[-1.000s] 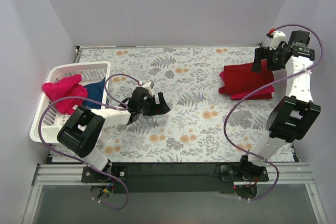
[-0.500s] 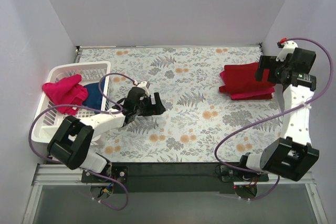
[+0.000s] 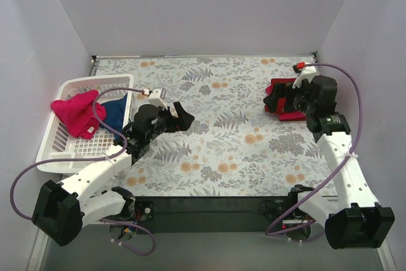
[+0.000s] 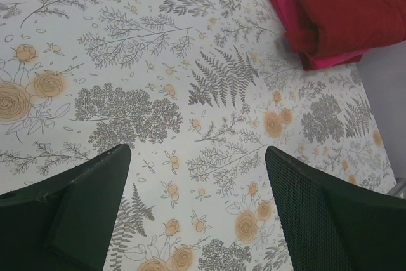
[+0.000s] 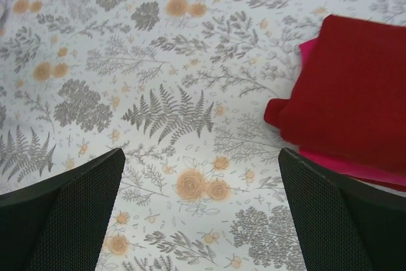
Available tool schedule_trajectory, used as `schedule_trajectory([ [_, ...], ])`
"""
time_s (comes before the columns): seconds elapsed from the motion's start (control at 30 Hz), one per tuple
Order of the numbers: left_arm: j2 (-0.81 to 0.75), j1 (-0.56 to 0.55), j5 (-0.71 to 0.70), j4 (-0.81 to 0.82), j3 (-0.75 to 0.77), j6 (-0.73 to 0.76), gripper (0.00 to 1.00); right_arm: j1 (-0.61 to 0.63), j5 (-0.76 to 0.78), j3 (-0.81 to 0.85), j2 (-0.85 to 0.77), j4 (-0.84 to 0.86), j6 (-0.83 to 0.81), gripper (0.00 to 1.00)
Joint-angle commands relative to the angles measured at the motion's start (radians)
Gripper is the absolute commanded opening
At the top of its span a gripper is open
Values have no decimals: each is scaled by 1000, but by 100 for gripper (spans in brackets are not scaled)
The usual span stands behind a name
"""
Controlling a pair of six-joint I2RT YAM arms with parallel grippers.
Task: Fold and stack the t-shirts
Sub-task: Neatly place the folded tshirt to the corner
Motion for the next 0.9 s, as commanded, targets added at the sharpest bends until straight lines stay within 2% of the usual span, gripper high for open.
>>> schedule_trajectory([
  [0.0, -30, -2, -44, -5, -12, 2, 80, 78, 32, -56, 14, 86, 48, 98],
  [0.2, -26, -2, -58, -6, -1, -2, 79, 155, 21, -136, 65, 141, 33, 98],
  [0.5, -76, -2, -94, -2, -21, 1, 77, 165, 26, -171, 77, 183, 15, 98],
  [0.87, -116, -2, -70, 20, -44, 33, 77, 165, 44, -176, 63, 183, -4, 98],
])
